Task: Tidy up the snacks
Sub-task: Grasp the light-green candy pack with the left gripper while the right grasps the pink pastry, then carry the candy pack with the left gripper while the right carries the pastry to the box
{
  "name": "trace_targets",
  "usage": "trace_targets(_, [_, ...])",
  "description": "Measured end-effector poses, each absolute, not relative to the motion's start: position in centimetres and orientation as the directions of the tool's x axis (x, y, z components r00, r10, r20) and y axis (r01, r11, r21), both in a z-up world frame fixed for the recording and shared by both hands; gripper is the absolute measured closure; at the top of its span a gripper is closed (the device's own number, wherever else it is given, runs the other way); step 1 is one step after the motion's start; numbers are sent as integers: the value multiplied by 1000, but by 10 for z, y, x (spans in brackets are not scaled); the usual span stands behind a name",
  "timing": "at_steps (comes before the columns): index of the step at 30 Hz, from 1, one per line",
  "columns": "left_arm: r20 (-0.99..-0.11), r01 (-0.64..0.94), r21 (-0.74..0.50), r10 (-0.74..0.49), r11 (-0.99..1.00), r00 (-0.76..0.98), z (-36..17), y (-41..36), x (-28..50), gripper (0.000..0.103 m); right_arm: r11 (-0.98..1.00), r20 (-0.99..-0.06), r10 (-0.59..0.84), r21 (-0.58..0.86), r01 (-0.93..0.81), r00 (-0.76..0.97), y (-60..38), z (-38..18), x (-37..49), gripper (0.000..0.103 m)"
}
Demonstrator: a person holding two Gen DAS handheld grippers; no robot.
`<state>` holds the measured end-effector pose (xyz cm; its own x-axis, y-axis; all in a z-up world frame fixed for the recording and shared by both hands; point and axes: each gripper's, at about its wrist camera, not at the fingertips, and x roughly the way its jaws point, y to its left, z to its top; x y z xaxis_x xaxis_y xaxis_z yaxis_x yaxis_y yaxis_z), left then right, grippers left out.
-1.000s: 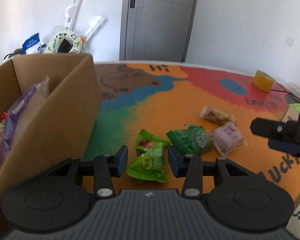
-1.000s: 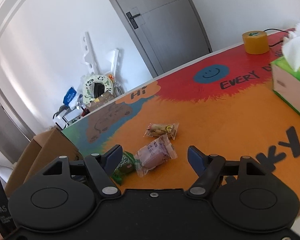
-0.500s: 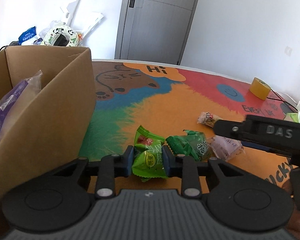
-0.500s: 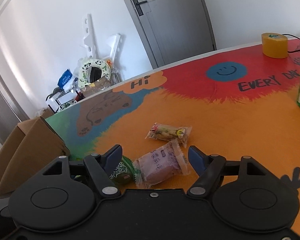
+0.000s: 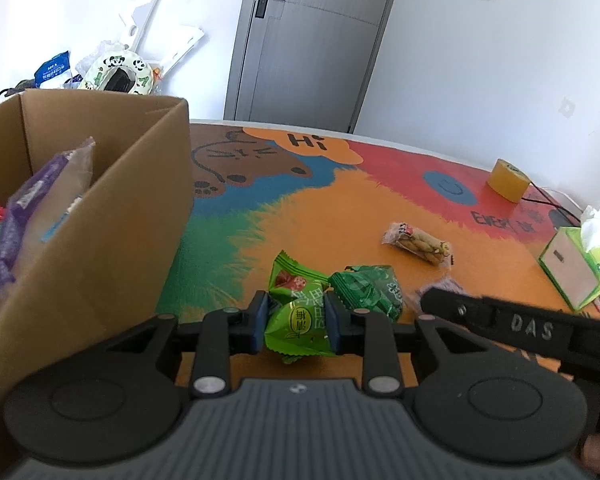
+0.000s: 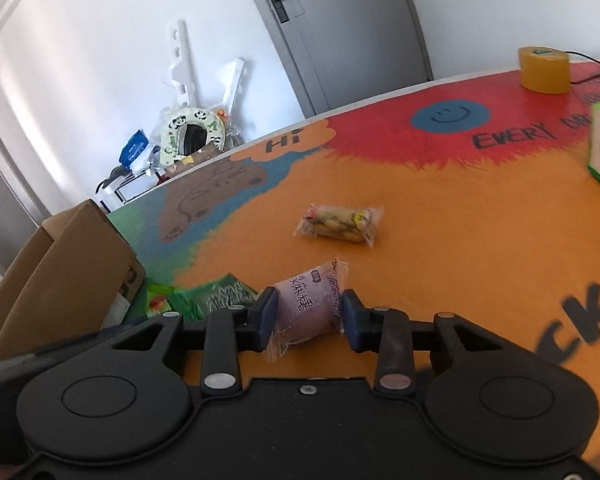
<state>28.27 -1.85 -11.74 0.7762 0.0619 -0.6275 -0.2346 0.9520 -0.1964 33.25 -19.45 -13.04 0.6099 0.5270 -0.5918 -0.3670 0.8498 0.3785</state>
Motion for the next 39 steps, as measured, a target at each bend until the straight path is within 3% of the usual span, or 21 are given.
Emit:
trace_targets(22, [-512,-151,-239,8,959,859,-70,-24,216,75,832,-493,545,418,-365,679,-219,-97,257,69])
trace_targets(39, [-405,-193,-246,81,950,911,-24,25,177,75,775,-386,625,411,-481,678,-175,-56,235,69])
